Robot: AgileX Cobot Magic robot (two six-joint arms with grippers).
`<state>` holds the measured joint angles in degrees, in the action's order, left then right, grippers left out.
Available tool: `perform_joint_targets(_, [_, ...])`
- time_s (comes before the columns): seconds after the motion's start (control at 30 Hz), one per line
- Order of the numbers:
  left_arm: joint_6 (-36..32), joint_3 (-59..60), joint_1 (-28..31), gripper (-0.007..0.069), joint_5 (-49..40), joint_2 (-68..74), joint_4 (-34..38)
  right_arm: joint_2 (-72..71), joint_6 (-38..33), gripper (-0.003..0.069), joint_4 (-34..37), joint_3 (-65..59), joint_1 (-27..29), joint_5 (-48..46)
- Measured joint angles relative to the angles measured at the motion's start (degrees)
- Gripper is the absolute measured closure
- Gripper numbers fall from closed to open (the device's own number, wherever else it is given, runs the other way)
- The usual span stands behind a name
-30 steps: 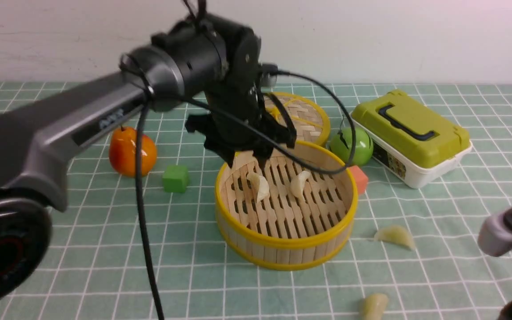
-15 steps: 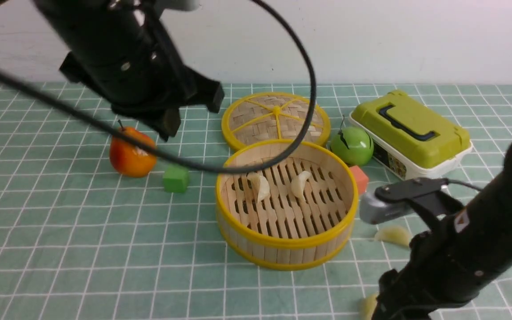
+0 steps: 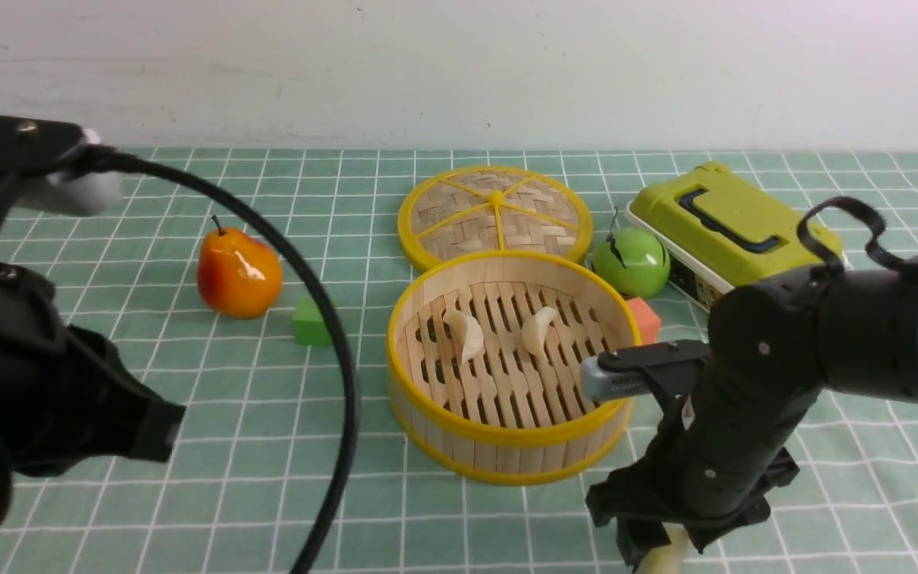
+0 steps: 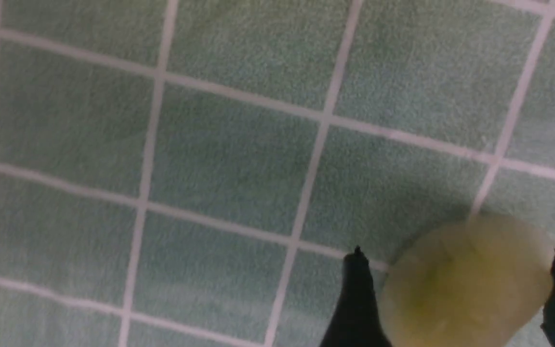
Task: Put the dumplings into the steamer on the table with the blue tablecloth.
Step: 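Reach for and grasp a dumpling lying on the table beside the steamer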
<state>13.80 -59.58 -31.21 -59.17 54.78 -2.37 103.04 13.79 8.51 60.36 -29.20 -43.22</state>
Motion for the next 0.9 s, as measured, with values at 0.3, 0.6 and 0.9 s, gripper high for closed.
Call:
perform_joint_targets(0.3, [0.0, 0.22, 0.0, 0.0638, 0.75, -2.81, -0.74, 0.61, 1.34, 0.0398, 0.93, 0.27, 0.0, -0.13])
perform_joint_targets(0.6, [0.0, 0.22, 0.0, 0.0638, 0.75, -2.75, -0.74, -5.93, -7.34, 0.0675, 1.39, 8.54, 0.0, -10.29])
perform_joint_targets(0.9, [0.0, 0.22, 0.0, 0.0638, 0.49, -2.75, -0.74, -9.4, -16.64, 0.0666, -0.47, 7.88, 0.0, -22.53])
